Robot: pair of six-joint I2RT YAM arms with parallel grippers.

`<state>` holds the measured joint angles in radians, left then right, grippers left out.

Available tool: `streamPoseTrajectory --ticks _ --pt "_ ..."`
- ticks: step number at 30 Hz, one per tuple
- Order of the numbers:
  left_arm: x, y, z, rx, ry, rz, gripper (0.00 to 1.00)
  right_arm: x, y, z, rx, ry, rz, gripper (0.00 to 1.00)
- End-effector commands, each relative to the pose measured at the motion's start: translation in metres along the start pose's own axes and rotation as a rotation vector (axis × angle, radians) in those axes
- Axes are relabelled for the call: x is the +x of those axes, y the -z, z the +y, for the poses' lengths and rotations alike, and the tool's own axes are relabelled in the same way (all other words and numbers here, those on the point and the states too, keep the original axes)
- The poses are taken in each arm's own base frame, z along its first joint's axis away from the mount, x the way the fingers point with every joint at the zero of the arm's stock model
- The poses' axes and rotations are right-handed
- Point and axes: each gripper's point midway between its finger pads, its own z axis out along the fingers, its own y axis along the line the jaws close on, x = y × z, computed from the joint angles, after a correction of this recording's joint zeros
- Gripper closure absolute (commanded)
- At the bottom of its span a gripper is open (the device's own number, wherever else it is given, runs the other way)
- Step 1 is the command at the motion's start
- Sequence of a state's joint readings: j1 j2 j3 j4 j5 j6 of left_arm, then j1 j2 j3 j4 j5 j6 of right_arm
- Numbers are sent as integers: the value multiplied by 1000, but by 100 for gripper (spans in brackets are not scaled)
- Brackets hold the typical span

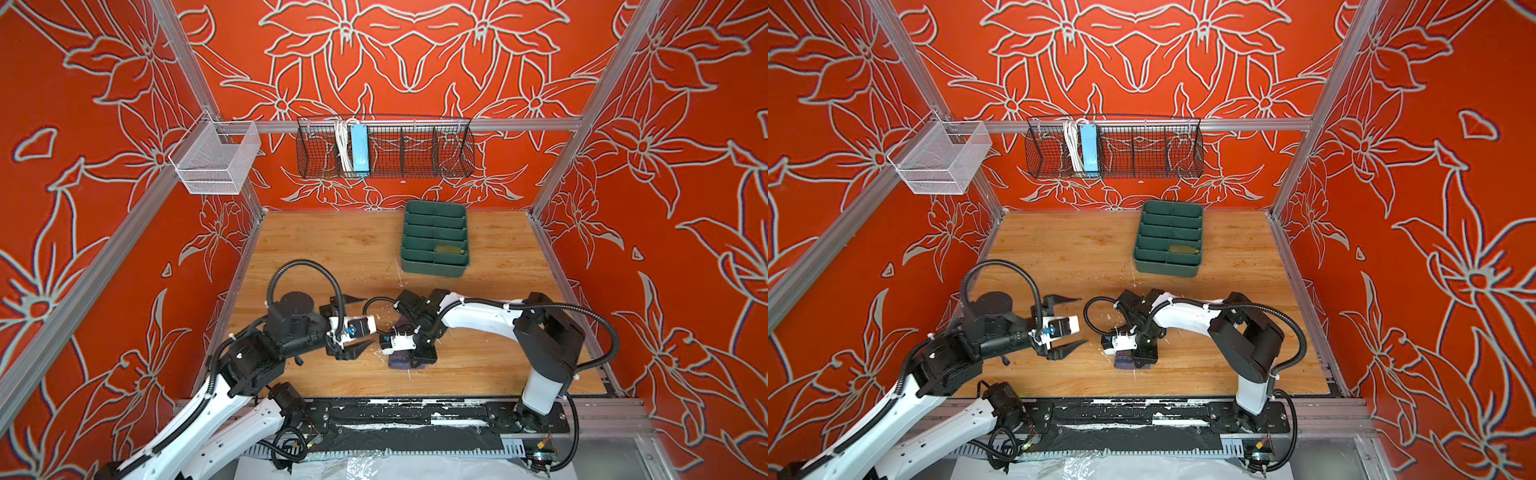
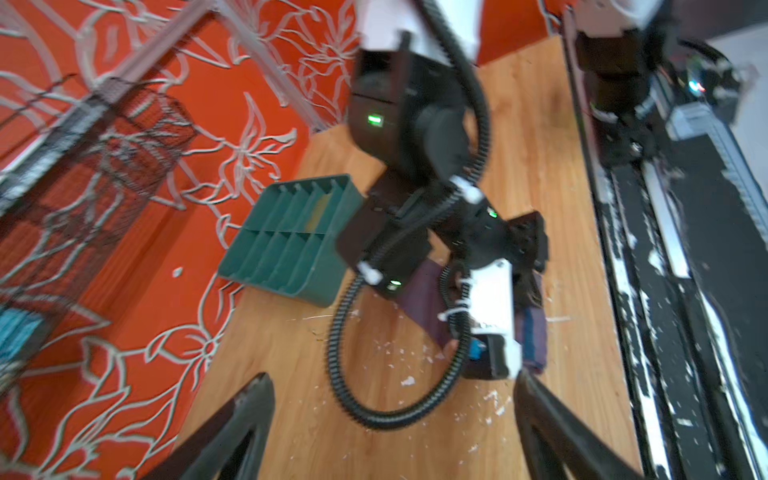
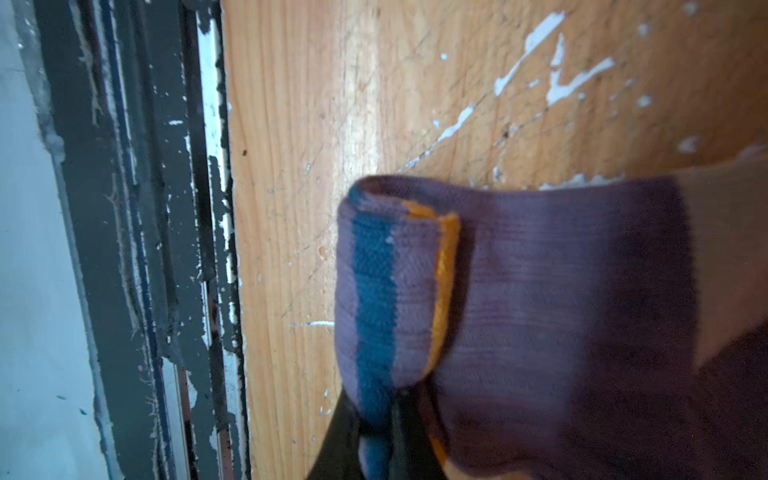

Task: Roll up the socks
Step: 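Hold the rolled cuff with the right gripper while the left returns to pinch it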

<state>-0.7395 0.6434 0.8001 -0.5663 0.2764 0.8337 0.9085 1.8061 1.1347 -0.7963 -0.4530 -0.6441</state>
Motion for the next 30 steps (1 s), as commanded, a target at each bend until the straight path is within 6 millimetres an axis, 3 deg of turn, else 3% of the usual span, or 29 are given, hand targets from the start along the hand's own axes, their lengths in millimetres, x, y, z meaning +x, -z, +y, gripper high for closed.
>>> streamPoseTrajectory --ticks 1,4,10,14,19,30 --pt "28 -28 -29 52 -239 126 12 4 -6 -5 -42 11 27 100" --pt "50 -60 -64 122 -401 213 12 5 -5 -9 -53 -4 33 100" --pt "65 -118 -113 192 -529 278 19 10 -5 -13 -73 -25 39 100" --pt "64 -149 -115 178 -409 359 28 13 -6 -15 -81 -34 43 100" --pt "82 -175 -115 126 -384 452 36 12 -3 -15 -91 -35 27 100" --pt "124 -191 -117 96 -431 662 88 10 5 -15 -108 -49 -11 100"
